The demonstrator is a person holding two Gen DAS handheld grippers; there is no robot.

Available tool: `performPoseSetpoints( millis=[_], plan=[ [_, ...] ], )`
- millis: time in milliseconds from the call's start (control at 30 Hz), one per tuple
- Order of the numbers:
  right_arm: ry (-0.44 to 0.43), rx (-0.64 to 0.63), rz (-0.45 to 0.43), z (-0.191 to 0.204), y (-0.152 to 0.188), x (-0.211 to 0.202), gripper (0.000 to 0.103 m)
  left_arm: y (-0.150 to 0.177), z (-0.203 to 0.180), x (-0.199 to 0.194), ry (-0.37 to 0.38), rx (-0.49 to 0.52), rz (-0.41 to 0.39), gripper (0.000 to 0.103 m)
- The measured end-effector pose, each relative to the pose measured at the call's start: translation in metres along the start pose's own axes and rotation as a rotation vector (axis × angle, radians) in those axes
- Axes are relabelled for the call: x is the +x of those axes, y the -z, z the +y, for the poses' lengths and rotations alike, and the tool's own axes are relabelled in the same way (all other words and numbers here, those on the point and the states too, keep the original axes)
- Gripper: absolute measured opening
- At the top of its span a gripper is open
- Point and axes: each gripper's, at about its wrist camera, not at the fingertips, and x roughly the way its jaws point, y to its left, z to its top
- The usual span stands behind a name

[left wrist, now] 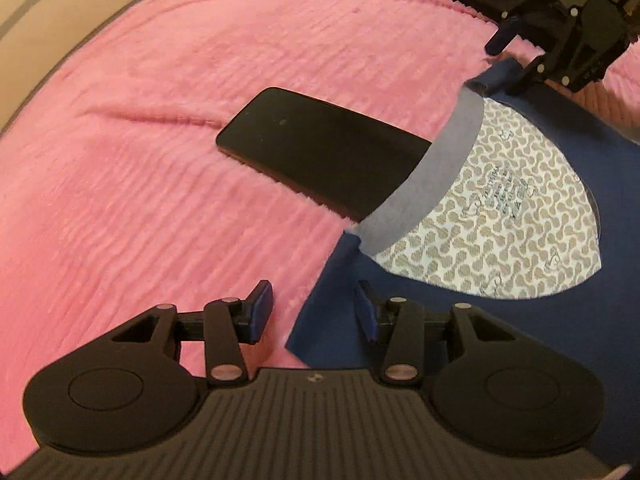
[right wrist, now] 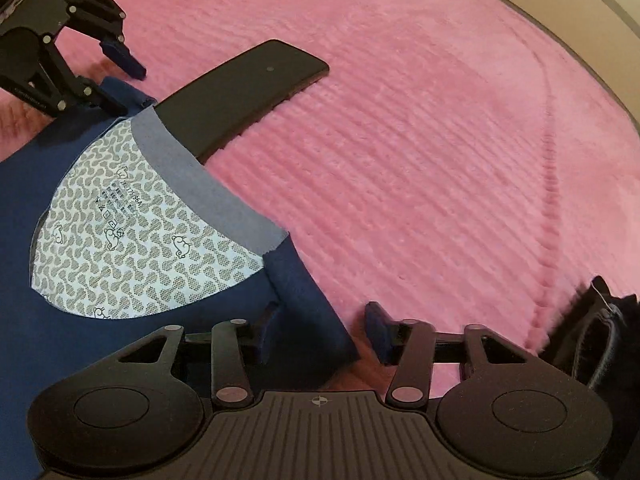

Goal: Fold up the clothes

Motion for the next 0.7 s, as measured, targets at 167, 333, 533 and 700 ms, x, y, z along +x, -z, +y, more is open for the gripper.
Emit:
performPoseSetpoints(
  millis=[167, 333, 533, 700],
  plan=[
    [0.026, 0.001, -0.014, 0.011, 0.001, -0.014, 0.004, -0.008, 0.002, 0.008, 0.050, 0.029, 0.037, 0.004],
    [0.104, -0.020, -0.150, 0.032, 0.016, -0.082, 0.003, -0.003, -0.020, -0.030, -0.040, 0.074, -0.023, 0.001],
    [0.124, -0.107, -0.276, 0.099, 0.078, -0.190, 0.003, 0.035, -0.057, -0.136, -0.067, 0.051, -0.143, 0.001],
    [0.087, -0.189, -0.297, 0.194, 0.163, -0.268, 0.003, 0.091, -0.134, -0.235, -0.041, 0.076, -0.184, 0.001]
  ],
)
